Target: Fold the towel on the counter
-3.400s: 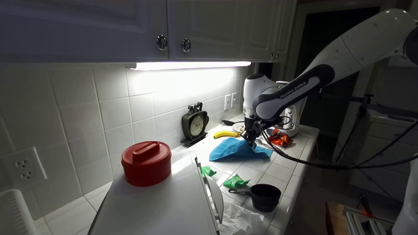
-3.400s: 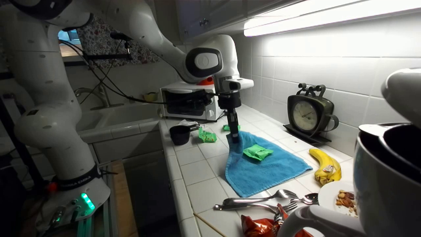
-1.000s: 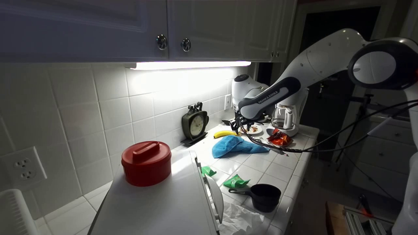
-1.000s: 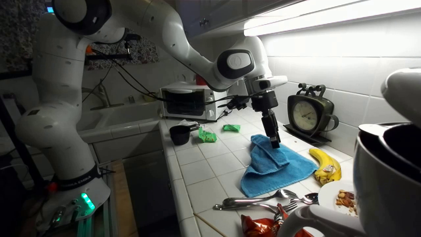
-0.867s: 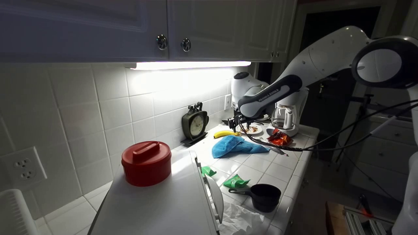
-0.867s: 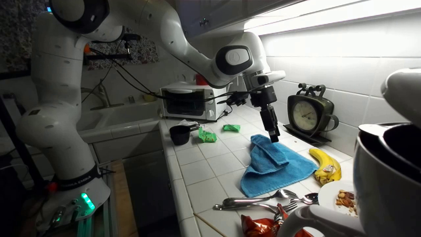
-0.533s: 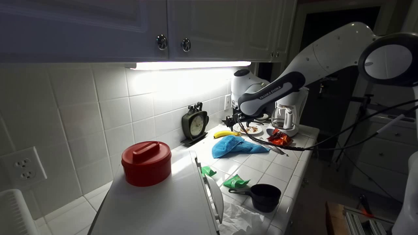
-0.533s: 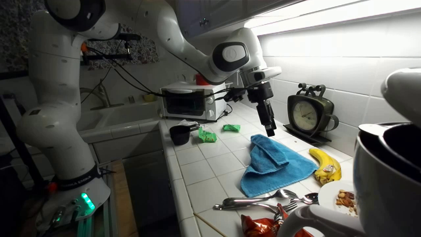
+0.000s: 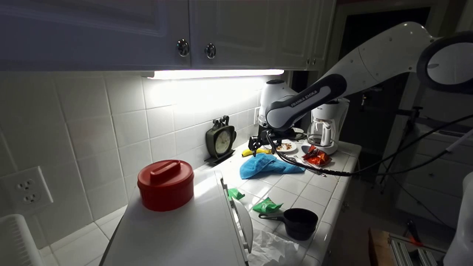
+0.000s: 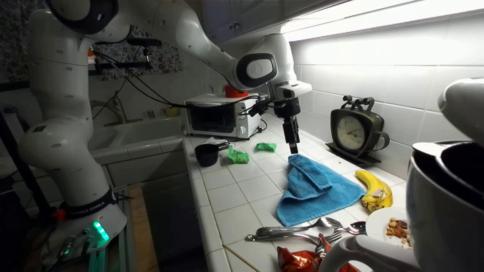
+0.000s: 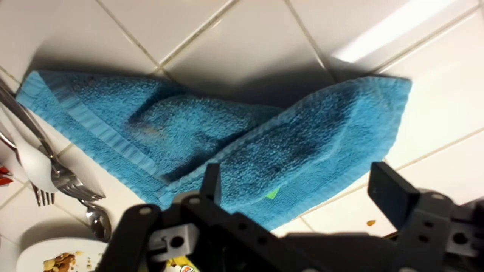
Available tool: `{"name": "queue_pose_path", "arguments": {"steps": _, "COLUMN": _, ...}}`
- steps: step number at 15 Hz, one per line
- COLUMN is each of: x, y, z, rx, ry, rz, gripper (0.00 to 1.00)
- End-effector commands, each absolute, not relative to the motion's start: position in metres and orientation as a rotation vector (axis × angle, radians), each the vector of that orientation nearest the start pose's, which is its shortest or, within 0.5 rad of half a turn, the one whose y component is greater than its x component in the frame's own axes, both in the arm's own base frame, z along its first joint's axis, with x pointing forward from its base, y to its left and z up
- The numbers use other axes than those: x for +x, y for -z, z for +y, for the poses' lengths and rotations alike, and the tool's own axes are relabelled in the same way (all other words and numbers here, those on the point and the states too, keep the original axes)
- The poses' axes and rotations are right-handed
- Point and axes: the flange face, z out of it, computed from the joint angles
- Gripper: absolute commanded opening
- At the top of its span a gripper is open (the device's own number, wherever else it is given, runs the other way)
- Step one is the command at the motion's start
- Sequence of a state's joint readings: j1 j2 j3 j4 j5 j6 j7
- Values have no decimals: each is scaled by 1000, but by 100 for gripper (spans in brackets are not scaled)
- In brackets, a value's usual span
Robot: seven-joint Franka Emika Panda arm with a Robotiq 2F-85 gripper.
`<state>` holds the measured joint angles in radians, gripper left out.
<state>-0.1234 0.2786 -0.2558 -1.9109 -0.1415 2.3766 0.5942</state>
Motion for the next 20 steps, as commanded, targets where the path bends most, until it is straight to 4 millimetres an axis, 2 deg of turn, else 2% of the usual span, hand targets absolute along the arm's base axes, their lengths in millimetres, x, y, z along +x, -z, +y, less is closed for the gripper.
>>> {"name": "queue_pose_path", "arguments": {"steps": 1, "x": 587, "y": -370, "z": -213, "rx": -2900, "ry": 247, "rz": 1406, "gripper": 100}}
{"name": "queue_pose_path", "arguments": {"steps": 15, "x": 610, "y": -320, "z": -209, "rx": -2904, "ry": 194, "rz": 1485, "gripper": 100}}
{"name": "queue_pose_path", "arguments": {"steps": 20, "x": 621, "y": -315, "z": -214, "rx": -2907, "ry": 209, "rz": 1482, "gripper": 100}}
